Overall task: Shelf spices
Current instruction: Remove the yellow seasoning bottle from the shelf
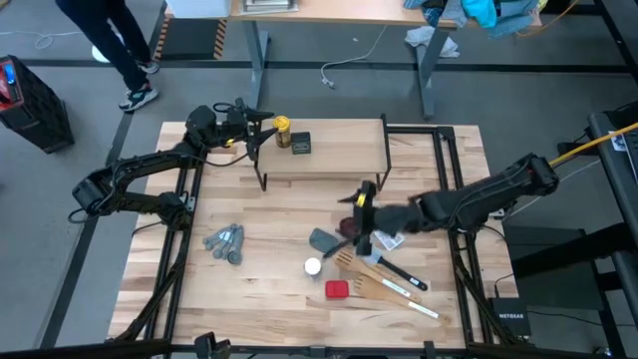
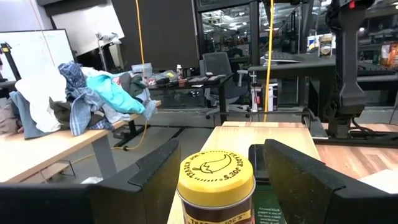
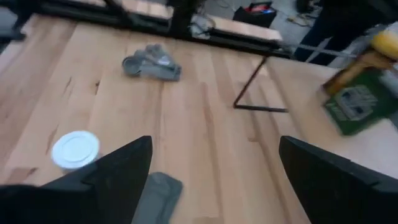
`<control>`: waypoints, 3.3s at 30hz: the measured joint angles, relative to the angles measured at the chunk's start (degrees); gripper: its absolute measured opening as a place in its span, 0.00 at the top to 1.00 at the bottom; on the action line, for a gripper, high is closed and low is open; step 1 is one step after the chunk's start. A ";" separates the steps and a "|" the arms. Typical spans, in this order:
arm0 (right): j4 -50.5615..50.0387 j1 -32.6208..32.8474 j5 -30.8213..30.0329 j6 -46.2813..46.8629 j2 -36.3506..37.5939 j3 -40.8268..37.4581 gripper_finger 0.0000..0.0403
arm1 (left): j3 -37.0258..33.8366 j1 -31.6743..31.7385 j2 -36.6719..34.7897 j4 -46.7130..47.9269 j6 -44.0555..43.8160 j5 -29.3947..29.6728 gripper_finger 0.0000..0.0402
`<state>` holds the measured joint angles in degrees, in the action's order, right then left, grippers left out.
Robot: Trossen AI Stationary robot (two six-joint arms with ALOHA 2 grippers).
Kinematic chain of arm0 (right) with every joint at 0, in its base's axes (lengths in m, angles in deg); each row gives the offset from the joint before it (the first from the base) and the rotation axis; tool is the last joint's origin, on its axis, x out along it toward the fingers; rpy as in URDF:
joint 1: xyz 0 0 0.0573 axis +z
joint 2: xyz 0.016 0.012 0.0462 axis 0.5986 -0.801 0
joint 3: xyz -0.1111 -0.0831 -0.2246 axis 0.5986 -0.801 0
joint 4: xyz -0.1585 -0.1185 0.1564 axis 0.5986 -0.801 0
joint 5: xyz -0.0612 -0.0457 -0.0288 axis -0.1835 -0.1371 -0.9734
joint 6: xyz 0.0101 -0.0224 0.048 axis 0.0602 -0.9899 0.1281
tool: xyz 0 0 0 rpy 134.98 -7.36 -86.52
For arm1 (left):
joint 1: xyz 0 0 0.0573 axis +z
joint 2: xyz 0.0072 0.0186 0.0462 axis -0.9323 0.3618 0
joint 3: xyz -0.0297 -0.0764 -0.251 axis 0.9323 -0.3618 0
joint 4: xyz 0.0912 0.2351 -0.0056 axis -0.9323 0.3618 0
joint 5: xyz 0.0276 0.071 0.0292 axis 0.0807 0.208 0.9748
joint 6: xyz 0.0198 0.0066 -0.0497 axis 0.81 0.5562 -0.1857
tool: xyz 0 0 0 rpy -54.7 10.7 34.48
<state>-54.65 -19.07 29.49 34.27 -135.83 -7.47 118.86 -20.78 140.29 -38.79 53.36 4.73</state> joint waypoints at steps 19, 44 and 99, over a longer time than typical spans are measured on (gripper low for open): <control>31.87 -4.25 5.18 0.96 34.40 -42.82 0.12 | 0.02 0.02 0.02 2.51 0.08 -0.02 0.44; 26.49 -4.25 -5.99 1.23 47.10 -54.78 0.12 | 0.02 0.01 0.02 2.53 0.11 -0.02 0.44; 24.67 -4.22 -3.89 0.29 46.93 -54.77 0.12 | 0.02 0.14 0.02 4.52 -3.80 4.16 0.18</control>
<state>-29.98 -23.30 25.60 34.56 -88.90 -62.24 118.88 -20.64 140.31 -34.27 49.56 8.88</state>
